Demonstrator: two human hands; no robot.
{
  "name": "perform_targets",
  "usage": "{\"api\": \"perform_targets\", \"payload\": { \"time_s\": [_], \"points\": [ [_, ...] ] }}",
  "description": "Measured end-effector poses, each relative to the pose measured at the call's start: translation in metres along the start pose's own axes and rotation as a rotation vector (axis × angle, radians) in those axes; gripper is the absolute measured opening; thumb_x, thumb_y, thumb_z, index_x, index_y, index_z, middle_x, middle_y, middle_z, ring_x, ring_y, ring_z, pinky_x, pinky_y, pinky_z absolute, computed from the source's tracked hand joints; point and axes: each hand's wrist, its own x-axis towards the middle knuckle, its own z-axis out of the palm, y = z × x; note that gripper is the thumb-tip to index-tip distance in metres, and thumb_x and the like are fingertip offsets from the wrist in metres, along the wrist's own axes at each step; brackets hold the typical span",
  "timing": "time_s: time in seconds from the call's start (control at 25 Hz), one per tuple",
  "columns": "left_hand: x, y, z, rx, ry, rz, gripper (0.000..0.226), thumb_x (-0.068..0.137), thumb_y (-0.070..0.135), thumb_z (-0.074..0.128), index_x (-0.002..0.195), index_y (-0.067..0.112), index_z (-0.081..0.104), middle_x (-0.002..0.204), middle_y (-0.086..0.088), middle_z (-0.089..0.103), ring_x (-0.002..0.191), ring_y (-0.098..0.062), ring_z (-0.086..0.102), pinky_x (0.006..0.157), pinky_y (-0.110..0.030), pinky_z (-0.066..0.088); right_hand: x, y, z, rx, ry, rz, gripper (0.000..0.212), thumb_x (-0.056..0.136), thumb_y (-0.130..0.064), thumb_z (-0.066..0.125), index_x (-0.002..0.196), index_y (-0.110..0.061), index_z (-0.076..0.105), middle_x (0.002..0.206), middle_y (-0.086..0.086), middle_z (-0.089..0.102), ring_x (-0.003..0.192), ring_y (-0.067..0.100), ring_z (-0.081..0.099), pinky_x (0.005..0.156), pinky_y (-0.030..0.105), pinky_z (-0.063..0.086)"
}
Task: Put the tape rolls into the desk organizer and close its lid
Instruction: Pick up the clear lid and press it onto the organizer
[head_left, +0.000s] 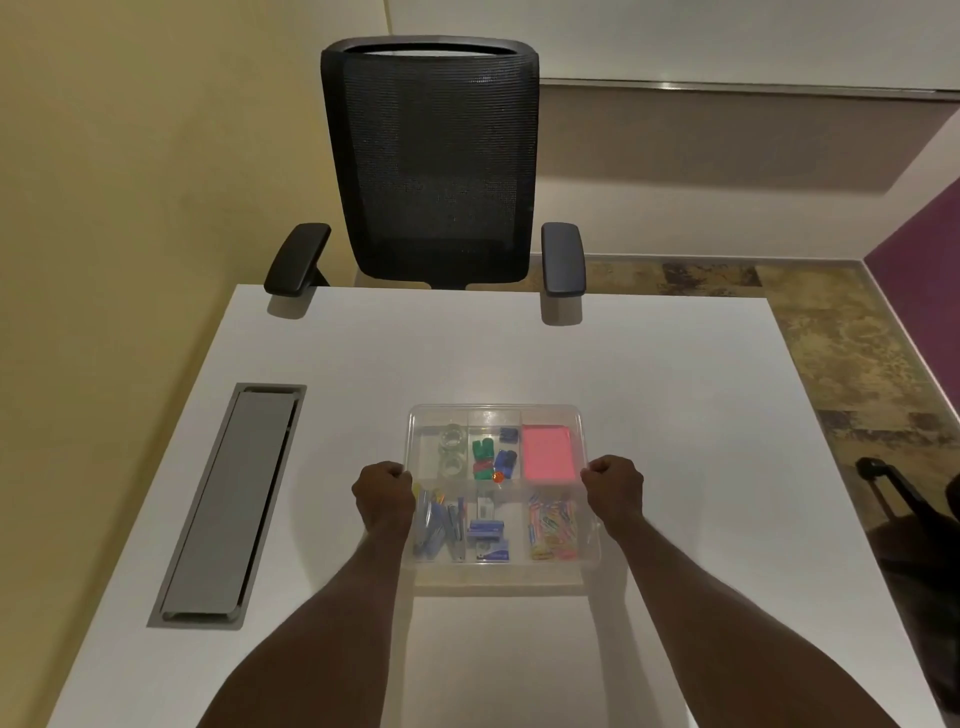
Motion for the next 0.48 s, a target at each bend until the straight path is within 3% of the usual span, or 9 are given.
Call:
{"api": "perform_targets", "payload": {
  "time_s": [0.16, 0.24, 0.36, 0.48],
  "points": [
    [0.002, 0.000, 0.002, -0.023, -0.020, -0.035, 0.016, 0.088, -0.003, 0.067, 0.099, -0.007, 0.078, 0.098, -0.024, 0.078, 0.098, -0.040, 0.073, 0.084, -0.033, 0.054, -0.002, 0.005, 0.007, 0.024, 0.009, 0.021, 0.012, 0.090, -0.003, 0.060, 0.093, 0.004, 0.069, 0.094, 0.018, 0.071, 0.094, 0.035, 0.068, 0.070, 0.028, 0.048],
    [0.001, 0.000, 0.002, 0.012, -0.022, -0.017, 0.016, 0.090, 0.001, 0.066, 0.100, -0.005, 0.075, 0.100, -0.023, 0.076, 0.101, -0.041, 0.072, 0.086, -0.040, 0.057, -0.005, 0.004, 0.010, -0.008, 0.014, -0.005, 0.017, 0.092, -0.007, 0.062, 0.105, 0.003, 0.066, 0.103, 0.019, 0.069, 0.101, 0.036, 0.067, 0.071, 0.026, 0.048],
    [-0.001, 0.004, 0.006, 0.173, -0.048, 0.129, 0.040, 0.098, 0.016, 0.063, 0.137, 0.004, 0.061, 0.138, -0.017, 0.063, 0.132, -0.036, 0.057, 0.108, -0.048, 0.051, -0.006, -0.002, 0.012, -0.160, 0.037, -0.156, 0.041, 0.095, -0.017, 0.064, 0.131, -0.001, 0.055, 0.127, 0.018, 0.058, 0.121, 0.035, 0.056, 0.095, 0.038, 0.049],
    [0.010, 0.017, 0.015, 0.279, -0.114, 0.282, 0.055, 0.104, 0.020, 0.054, 0.156, 0.008, 0.042, 0.165, -0.012, 0.038, 0.153, -0.030, 0.037, 0.125, -0.044, 0.036, 0.003, -0.019, 0.015, -0.289, 0.019, -0.374, 0.050, 0.095, -0.018, 0.062, 0.140, -0.005, 0.048, 0.142, 0.015, 0.052, 0.131, 0.031, 0.050, 0.105, 0.037, 0.045]
  ]
}}
